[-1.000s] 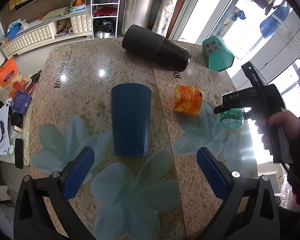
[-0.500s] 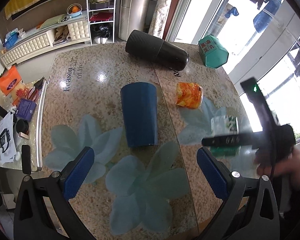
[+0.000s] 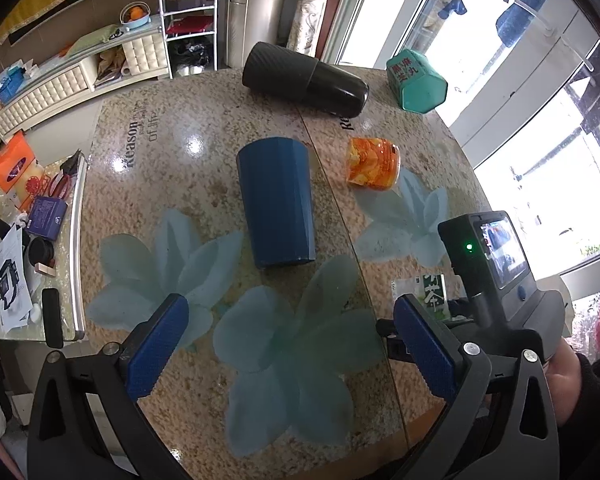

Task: Flip cup upright
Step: 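Lift the bottle with the right tool and set it back down, opening, then move the left tool to the bottle and close around its body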

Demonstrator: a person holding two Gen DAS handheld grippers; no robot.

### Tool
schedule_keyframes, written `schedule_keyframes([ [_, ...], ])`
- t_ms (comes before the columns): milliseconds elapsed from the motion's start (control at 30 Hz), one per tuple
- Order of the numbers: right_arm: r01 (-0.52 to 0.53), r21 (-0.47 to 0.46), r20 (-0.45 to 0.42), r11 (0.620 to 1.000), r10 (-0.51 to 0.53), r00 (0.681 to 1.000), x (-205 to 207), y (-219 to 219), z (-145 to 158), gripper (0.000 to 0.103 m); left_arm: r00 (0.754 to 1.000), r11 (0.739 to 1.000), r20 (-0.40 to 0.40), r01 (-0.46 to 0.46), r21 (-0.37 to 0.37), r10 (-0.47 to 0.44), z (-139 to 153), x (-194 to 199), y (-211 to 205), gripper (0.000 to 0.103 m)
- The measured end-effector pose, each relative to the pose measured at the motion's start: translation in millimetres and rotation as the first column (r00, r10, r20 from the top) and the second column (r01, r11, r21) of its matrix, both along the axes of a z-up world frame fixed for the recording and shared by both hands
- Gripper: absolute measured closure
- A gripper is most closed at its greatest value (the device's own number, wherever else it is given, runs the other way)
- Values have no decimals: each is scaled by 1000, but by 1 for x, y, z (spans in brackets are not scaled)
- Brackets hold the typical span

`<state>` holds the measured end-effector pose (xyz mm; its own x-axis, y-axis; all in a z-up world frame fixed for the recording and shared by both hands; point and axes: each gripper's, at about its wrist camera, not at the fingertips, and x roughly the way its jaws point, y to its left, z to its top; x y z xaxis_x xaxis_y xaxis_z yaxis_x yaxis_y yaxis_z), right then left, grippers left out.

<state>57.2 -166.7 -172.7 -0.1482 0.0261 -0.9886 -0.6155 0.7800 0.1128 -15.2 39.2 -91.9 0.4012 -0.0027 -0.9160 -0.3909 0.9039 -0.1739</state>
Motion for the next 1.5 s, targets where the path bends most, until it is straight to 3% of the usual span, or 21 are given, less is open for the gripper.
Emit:
schedule_keyframes([
  [233,-37,-20,32,999,38,999,-11,36,-41,40,1000,1000,-11,13,-7,-13,-4,1,-3,0],
  [333,-49,-22,37,999,49,998,-13,39,-43,38,1000,1000,-12,13,-9,-13,-4,0,-2,0],
  [400,-51,-19,25,999,52,998,-12,41,-44,27,1000,1000,-13,11,-12,-11,-4,1,-2,0],
  [667,-40,-15,37,999,41,998,-21,41,-48,5,1000,1000,-8,7,-28,-7,-4,-4,1,0],
  [800,-34,11,44,999,33,998,-20,39,-31,0,1000,1000,-3,6,-31,-6,0,-6,1,0],
  [1100,-1,62,111,998,-6,994,-11,19,7,0,1000,999,21,17,-50,-16,17,-8,-6,0],
  [1333,61,143,190,988,-88,978,9,-23,60,0,998,996,15,58,-61,-57,31,4,-28,0],
  [1500,86,162,238,983,-124,963,27,-66,84,0,996,987,-13,88,-131,-90,32,21,-51,0],
])
